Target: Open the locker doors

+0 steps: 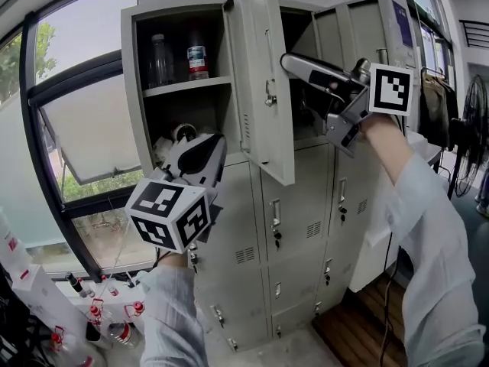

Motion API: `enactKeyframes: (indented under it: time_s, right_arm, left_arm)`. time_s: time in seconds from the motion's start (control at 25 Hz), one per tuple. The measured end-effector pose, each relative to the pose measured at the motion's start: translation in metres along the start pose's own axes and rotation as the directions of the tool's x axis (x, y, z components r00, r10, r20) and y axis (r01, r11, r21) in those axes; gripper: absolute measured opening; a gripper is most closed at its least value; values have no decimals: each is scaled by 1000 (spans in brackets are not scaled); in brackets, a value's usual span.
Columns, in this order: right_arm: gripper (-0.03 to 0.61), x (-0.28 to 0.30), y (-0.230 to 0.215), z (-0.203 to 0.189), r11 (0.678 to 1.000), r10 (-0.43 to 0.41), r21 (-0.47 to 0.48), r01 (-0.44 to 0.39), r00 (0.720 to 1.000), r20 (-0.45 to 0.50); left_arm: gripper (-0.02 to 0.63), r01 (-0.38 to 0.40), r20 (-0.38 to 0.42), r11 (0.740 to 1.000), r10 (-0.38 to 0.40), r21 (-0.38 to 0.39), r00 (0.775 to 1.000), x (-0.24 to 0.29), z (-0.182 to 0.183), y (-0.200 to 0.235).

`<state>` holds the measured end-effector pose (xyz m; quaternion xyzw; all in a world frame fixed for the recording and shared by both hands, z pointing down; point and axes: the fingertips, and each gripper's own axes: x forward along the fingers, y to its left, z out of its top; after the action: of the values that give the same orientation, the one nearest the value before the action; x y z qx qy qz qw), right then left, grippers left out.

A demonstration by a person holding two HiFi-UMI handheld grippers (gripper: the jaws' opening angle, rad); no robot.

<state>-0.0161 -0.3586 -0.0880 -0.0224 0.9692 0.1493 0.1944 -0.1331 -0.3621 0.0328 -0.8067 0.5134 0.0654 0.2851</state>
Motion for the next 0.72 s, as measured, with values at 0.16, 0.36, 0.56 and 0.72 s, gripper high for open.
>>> enactKeyframes:
  time_s: [0.16, 0.36, 0.56, 0.72]
  right_arm:
    - [97, -14, -9, 2, 999, 41, -14, -41, 999, 0]
    - [97, -36, -29, 6, 998, 56, 2, -57, 998, 26]
    - [98, -57, -50, 8, 999, 32, 5, -33, 999, 42]
    - [98, -70, -65, 8, 1000, -10, -4, 11, 1000, 30]
  left_arm:
    - [14, -14, -12, 1000, 14, 12, 1000, 20, -5, -10]
    - [14, -44, -24, 999, 45, 32, 999, 36, -8, -14]
    - [14, -56, -28, 998, 57, 36, 998, 50, -14, -21]
    - [14, -61, -34, 998, 61, 21, 998, 59, -25, -26]
